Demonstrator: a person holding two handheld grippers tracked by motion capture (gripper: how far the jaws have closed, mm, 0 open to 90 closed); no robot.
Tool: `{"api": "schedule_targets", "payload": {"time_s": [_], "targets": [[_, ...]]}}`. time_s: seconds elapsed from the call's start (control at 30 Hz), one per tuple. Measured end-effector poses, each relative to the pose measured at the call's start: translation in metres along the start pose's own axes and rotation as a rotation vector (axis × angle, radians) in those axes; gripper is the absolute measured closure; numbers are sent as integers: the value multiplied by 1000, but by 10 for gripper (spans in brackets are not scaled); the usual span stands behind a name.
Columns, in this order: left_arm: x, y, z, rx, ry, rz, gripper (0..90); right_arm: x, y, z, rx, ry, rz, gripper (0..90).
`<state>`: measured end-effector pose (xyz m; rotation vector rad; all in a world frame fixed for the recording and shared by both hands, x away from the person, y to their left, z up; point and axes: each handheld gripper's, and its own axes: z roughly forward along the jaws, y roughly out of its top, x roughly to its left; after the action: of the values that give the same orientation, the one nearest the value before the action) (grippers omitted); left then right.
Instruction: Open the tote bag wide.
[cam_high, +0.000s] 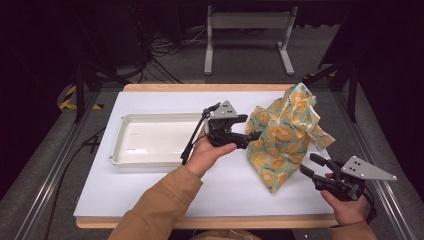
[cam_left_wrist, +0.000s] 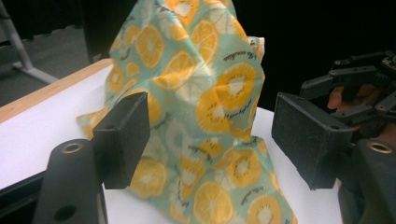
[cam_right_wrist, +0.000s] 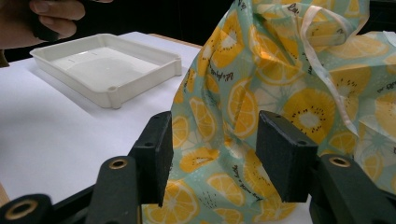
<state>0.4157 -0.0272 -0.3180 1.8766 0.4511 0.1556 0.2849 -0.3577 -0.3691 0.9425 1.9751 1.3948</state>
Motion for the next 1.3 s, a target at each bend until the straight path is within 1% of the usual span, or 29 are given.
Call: {"api": "schedule_targets", "payload": {"time_s": [0.07, 0.17, 0.2, 0.33, 0.4, 0.47, 0.53, 0.57, 0.67, 0.73, 0.87, 0.97, 1.07, 1.13, 1.2, 1.27, 1.3], "targets": [[-1, 1, 7, 0, 0, 7, 280, -1, -1, 0, 0, 0, 2, 467], [-2, 7, 14, -17, -7, -2, 279, 0, -2, 0, 0, -4, 1, 474], [-3, 9, 17, -23, -11, -11, 279, 0, -2, -1, -4, -5, -1, 475], [-5, 15, 27, -16, -16, -2, 279, 0, -2, -2, -9, -6, 5, 476], [-5, 17, 34, -17, -17, -15, 278, 0, -3, -2, -9, -5, 4, 476], [-8, 19, 39, -23, -32, -30, 270, 0, -3, -3, -12, -10, 4, 482], [-12, 20, 42, -22, -33, -21, 266, 1, -3, -4, -21, -16, 4, 487], [-15, 21, 46, -18, -25, -3, 266, 0, -3, -4, -24, -15, 3, 488], [-20, 25, 53, -7, -5, 19, 267, 0, -4, -4, -26, -16, 8, 488], [-21, 27, 57, -4, -9, 11, 266, 1, -4, -4, -26, -14, 1, 488], [-20, 26, 64, -5, -1, 2, 261, 3, -3, -5, -31, -16, -11, 488], [-18, 28, 68, 0, 6, -10, 261, 1, -3, -7, -37, -16, -1, 488], [-18, 30, 71, -2, 1, -4, 254, 2, -4, -6, -35, -8, 0, 487], [-18, 31, 74, 7, 7, -1, 253, 2, -4, -6, -38, -5, -3, 486], [-18, 33, 78, 4, 8, -5, 254, 2, -4, -5, -37, -3, 0, 487], [-18, 37, 82, 4, 18, 2, 284, 3, -4, -4, -34, 0, 0, 487], [-18, 38, 83, 7, 19, 5, 321, 3, -4, -4, -35, 0, -1, 487]]}}
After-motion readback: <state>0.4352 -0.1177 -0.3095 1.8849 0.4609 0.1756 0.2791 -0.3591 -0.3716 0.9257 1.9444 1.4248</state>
